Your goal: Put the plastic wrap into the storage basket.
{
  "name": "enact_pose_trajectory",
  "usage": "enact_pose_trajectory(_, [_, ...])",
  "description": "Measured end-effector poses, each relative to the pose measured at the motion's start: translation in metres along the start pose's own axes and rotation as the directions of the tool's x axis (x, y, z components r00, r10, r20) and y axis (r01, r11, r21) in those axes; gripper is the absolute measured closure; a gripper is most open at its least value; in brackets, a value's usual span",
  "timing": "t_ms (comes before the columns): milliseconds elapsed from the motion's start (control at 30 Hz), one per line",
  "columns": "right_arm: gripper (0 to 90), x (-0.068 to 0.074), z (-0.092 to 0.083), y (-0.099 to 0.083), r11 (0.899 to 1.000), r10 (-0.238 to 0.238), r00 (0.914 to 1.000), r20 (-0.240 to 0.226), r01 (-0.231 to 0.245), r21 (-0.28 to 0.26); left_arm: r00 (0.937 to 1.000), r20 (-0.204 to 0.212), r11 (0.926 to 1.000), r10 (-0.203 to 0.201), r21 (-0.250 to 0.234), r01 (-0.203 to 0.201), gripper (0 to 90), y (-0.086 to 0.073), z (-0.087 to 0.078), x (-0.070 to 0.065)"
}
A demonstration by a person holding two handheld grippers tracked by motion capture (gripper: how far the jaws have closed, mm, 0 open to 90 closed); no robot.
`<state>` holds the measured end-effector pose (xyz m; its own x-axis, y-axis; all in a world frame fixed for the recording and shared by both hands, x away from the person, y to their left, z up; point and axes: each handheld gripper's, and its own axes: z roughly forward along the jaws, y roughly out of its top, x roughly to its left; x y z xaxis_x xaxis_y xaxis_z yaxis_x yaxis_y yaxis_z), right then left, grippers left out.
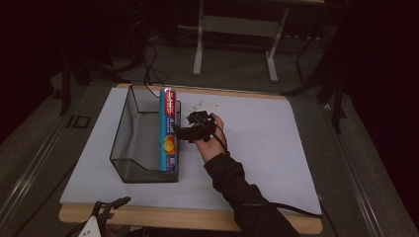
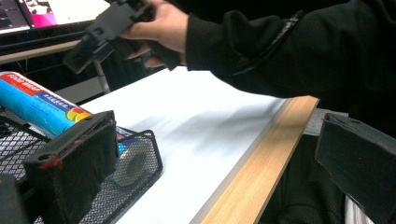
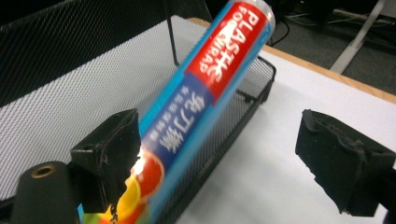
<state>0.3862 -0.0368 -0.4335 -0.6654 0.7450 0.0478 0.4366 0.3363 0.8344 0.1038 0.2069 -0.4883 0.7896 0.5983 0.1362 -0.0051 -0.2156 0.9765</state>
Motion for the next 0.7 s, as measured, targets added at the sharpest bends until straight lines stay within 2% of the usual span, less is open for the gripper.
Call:
enact_pose_trajectory(100, [13.8,-0.003,-0.006,-0.004,1.000,-0.009,1.0000,-0.002,0.009,0.000,1.0000,0.001,1.0000,0.001,0.000,-0.001,0.1,0.000,0.000,-0.001])
enact_pose_trajectory(533, [14.3,-0.020,-0.055,-0.030,0.997,-0.073,0.9971,0.023,0.073,-0.015,1.0000,0.009,1.0000,0.001,0.007,-0.001,0.1,0.000,0.002,-0.001])
enact_pose_trajectory(700, [14.1,-0.030,-0.068,-0.043,0.998,-0.054,0.9984,0.017,0.054,-0.016,1.0000,0.008,1.0000,0.003,0.009,-0.003,0.1,0.000,0.002,-0.002])
